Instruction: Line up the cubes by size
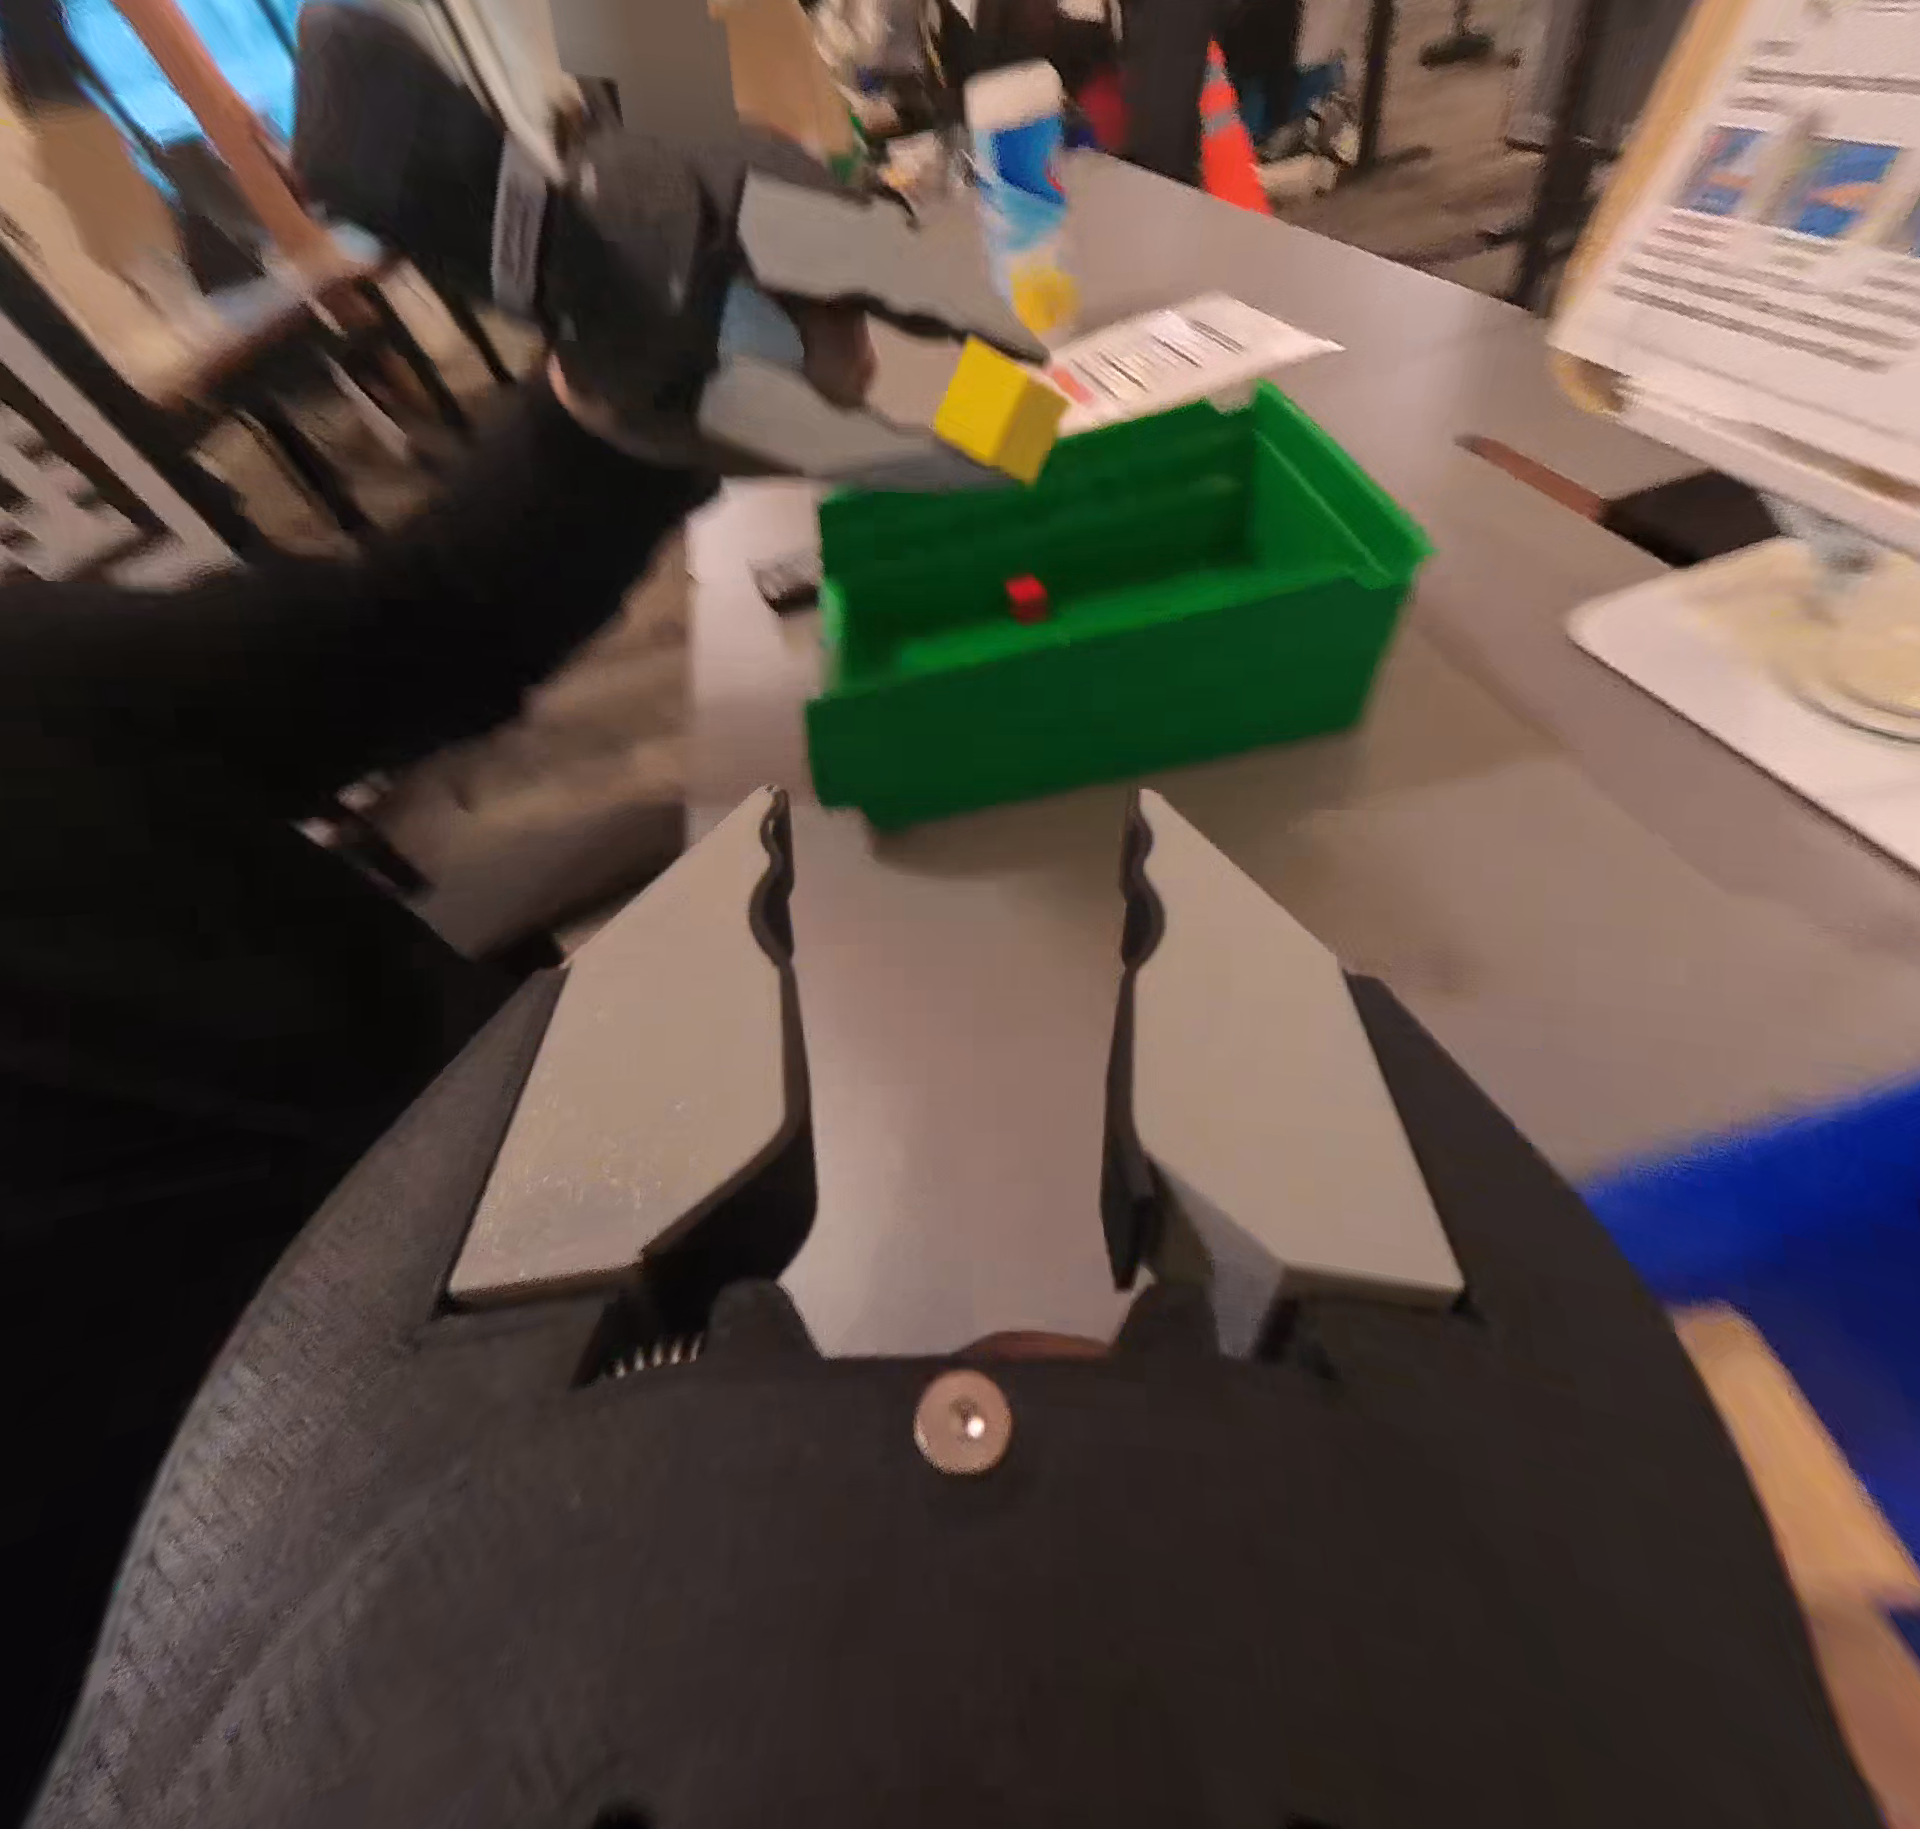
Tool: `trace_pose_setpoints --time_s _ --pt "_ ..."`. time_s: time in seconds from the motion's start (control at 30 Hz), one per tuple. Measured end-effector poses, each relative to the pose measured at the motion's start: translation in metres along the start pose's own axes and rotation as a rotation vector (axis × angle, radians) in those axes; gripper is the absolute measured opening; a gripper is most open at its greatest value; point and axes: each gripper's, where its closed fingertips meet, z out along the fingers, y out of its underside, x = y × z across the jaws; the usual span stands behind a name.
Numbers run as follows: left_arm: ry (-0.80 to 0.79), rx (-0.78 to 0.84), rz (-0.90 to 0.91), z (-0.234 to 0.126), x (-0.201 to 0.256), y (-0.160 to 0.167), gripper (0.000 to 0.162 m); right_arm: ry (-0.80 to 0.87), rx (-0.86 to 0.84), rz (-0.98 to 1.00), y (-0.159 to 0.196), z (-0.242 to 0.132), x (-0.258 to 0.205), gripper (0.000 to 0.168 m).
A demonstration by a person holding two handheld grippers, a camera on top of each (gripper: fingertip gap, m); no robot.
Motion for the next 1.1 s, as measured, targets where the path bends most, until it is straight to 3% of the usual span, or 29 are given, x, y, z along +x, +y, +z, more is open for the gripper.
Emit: trace_pose_setpoints --time_s 0.1,0.23,0.4,0.57,0.7,0.83,0.97,1.1 --pt "-0.036 0.153 0.108 -0.005 0.020 -0.059 0.026 -0.102 0.078 0.052 -0.022 0.032 -0.022 0.061" --pt "-0.042 0.256 0.152 -0.009 0.037 -0.094 0.027 -0.249 0.191 0.111 -0.046 0.043 -0.041 0.053" --pt "-0.038 0.321 0.124 -0.016 0.040 -0.106 0.027 -0.338 0.224 0.153 -0.051 0.045 -0.045 0.030" --pt "-0.035 0.347 0.062 -0.012 0.039 -0.105 0.027 -0.355 0.216 0.166 -0.048 0.048 -0.042 0.025" --pt "-0.005 0.285 0.033 -0.002 0.048 -0.092 0.027 -0.265 0.157 0.121 -0.037 0.041 -0.030 0.025" --pt "0.068 0.133 -0.034 -0.003 0.054 -0.055 0.021 -0.042 0.004 -0.042 -0.014 -0.003 0.010 0.024" --pt "0.151 -0.119 -0.114 -0.011 0.048 0.015 0.027 0.347 -0.388 -0.285 0.036 -0.072 0.092 0.025" --pt "0.211 -0.348 -0.192 -0.026 0.041 0.081 0.036 0.450 -0.788 -0.443 0.093 -0.123 0.140 0.025"
